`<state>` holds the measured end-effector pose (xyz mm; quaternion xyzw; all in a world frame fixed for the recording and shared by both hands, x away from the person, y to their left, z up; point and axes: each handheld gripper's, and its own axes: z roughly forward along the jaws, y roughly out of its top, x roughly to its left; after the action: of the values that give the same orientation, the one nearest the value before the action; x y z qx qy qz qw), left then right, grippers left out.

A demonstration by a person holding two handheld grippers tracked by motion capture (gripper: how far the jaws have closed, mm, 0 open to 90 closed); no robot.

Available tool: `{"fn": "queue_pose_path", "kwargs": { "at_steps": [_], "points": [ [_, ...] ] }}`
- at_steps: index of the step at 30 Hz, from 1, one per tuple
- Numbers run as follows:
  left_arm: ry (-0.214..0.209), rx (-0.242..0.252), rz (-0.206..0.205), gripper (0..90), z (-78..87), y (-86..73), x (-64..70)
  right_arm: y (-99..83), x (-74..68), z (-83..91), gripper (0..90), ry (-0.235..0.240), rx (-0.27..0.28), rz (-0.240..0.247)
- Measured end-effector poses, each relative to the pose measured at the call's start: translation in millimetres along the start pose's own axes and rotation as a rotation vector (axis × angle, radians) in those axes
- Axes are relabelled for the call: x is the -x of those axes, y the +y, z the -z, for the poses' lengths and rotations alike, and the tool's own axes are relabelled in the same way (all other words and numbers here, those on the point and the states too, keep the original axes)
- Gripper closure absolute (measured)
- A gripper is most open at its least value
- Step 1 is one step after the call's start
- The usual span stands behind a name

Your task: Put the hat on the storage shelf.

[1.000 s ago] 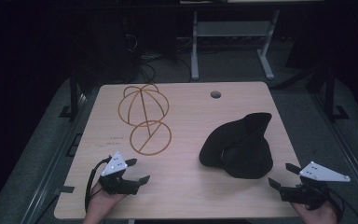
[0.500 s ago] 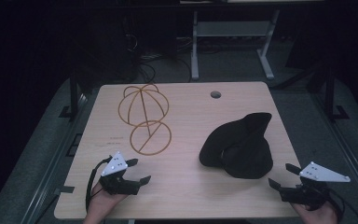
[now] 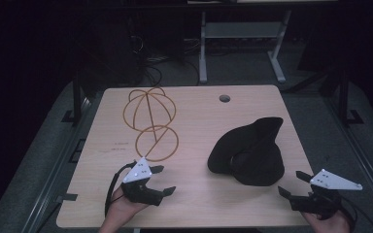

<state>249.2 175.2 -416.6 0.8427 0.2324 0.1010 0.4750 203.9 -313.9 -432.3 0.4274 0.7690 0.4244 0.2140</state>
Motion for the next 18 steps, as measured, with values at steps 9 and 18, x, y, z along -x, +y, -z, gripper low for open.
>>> {"fn": "queue_pose_path", "kwargs": {
  "at_steps": [9, 18],
  "points": [
    [-0.104, 0.006, -0.066, 19.6, -33.0, 34.3, 21.6, -0.8, -0.6, -1.1, 14.6, 0.004, 0.0, 0.011],
    [-0.143, -0.063, -0.146, 21.0, -74.9, 61.7, 32.5, -2.9, 1.6, -1.3, 14.6, 0.014, -0.001, 0.006]
  ]
}}
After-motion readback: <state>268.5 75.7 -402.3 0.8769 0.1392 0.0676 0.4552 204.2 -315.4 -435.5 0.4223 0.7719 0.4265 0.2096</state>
